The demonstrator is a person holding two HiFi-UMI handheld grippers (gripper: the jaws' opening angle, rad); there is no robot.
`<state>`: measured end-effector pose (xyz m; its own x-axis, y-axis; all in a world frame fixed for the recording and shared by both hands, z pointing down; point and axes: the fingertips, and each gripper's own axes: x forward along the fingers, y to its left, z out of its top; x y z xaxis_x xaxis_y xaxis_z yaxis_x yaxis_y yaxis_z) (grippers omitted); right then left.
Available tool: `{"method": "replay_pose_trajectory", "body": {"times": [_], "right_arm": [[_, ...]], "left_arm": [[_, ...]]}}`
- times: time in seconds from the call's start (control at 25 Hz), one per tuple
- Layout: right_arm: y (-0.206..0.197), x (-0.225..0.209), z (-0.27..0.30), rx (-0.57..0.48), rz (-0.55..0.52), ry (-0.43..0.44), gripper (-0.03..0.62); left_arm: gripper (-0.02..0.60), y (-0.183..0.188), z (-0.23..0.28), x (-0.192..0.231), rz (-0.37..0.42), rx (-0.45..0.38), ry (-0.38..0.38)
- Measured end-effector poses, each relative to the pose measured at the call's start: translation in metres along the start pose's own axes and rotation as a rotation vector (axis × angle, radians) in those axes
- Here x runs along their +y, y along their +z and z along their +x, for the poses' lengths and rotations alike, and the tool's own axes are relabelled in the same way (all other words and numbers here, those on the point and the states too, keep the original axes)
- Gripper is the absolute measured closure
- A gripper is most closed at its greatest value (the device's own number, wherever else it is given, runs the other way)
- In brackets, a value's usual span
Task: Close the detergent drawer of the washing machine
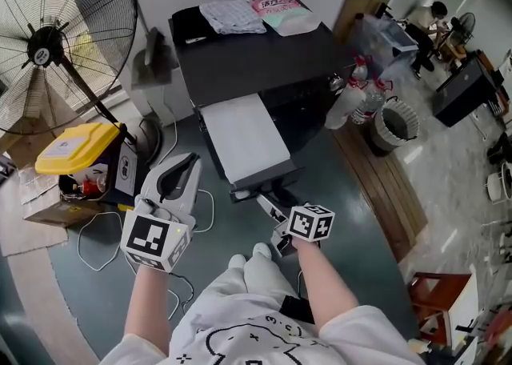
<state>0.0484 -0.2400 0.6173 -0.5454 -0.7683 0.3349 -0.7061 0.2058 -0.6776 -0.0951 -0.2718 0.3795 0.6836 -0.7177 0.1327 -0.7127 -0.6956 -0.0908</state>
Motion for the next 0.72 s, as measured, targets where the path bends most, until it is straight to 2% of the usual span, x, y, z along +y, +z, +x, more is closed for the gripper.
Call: {"method": "replay_pose_trajectory", "body": {"times": [0.72], "right_arm": [[0.010,-0.006,0.022,0.094,0.016,0.000,0.316]], "left_arm": [[0.563,0.008,0.040,0.013,-0.029,0.009,0.056]]}}
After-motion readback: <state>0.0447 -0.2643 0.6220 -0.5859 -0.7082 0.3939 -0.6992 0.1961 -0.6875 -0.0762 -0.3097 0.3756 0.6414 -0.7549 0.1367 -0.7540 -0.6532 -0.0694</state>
